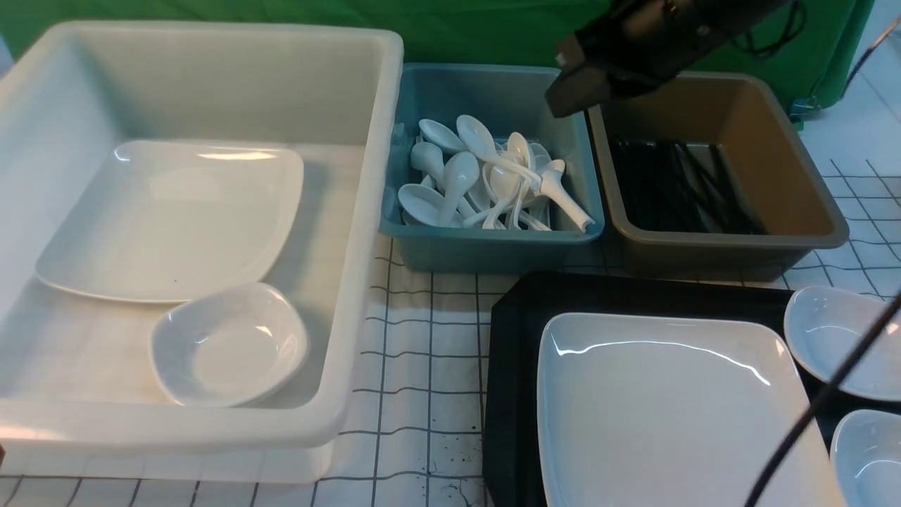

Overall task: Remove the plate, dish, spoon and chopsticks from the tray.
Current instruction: Use the right arm to grab a small plate from the dinner plate

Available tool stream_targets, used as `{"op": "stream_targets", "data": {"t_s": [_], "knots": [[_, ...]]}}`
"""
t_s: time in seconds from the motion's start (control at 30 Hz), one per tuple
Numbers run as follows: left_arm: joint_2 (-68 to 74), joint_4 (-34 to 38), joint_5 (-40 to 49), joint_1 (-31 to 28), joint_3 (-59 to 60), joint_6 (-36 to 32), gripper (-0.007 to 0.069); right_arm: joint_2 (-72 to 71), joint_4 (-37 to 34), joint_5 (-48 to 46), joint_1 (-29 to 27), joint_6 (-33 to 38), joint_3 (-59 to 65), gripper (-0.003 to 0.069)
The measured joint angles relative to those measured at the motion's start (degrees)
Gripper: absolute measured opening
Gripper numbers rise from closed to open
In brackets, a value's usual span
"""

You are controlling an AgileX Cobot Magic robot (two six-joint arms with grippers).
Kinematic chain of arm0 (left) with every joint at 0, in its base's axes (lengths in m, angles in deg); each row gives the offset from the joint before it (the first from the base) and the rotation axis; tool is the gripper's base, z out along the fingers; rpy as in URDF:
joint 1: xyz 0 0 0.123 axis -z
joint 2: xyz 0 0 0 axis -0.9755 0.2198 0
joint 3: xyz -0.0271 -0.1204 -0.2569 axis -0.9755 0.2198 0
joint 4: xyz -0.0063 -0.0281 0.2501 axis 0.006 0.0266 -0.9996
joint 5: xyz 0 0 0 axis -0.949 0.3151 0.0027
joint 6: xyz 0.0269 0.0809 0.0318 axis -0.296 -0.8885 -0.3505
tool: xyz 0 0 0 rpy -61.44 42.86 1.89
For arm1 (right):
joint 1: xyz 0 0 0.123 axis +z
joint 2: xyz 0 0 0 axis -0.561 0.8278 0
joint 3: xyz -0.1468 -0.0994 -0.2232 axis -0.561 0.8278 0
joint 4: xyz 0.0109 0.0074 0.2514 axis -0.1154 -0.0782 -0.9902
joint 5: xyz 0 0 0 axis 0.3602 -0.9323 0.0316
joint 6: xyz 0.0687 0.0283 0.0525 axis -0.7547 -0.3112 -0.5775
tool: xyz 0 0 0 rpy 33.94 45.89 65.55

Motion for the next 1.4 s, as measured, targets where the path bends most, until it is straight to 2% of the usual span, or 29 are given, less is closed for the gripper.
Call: {"op": "stream_targets", "data": {"t_s": [0.07,0.23,0.47,0.63,0.73,0.8,0.93,1.03,1.1,1.23,1.3,1.4], "knots": [[0.0,0.0,0.0,0.0,0.0,0.0,0.0005,-3.28,1.41,-4.09,0.0,-0.06,0.03,0.003],[0.0,0.0,0.0,0.0,0.0,0.0,0.0005,-10.63,5.85,-4.13,0.0,-0.82,3.7,0.003],[0.0,0.0,0.0,0.0,0.0,-0.05,0.0005,-22.77,11.91,-4.13,0.0,-2.49,18.86,0.003],[0.0,0.0,0.0,0.0,0.0,-0.05,0.0005,-33.6,14.16,-4.02,0.0,-3.52,35.0,0.0034],[0.0,0.0,0.0,0.0,0.0,-0.05,0.0005,-39.91,18.65,-3.34,0.0,-5.67,44.42,0.0035],[0.0,0.0,0.0,0.0,0.0,-0.05,0.0005,-43.61,23.93,-1.49,0.0,-9.58,50.05,0.0036],[0.0,0.0,0.0,0.0,0.0,0.0,0.0005,-50.46,39.18,3.36,-0.5,-22.27,61.17,0.0036],[0.0,0.0,0.0,0.0,0.0,0.0,0.0005,-52.04,45.97,6.21,-3.53,-32.24,67.27,0.003],[0.0,0.0,0.0,0.0,0.0,0.0,0.0005,-51.87,46.83,7.22,-5.52,-34.04,68.9,0.003],[0.0,0.0,0.0,0.0,0.0,0.0,0.0005,-47.66,46.42,12.77,-14.85,-36.78,71.05,0.003],[0.0,0.0,0.0,0.0,0.0,0.0,0.0005,-44.25,43.0,16.01,-19.49,-36.0,70.99,0.003],[0.0,0.0,0.0,0.0,0.0,0.0,0.0005,-38.26,33.2,20.12,-25.68,-30.76,69.99,0.003]]}}
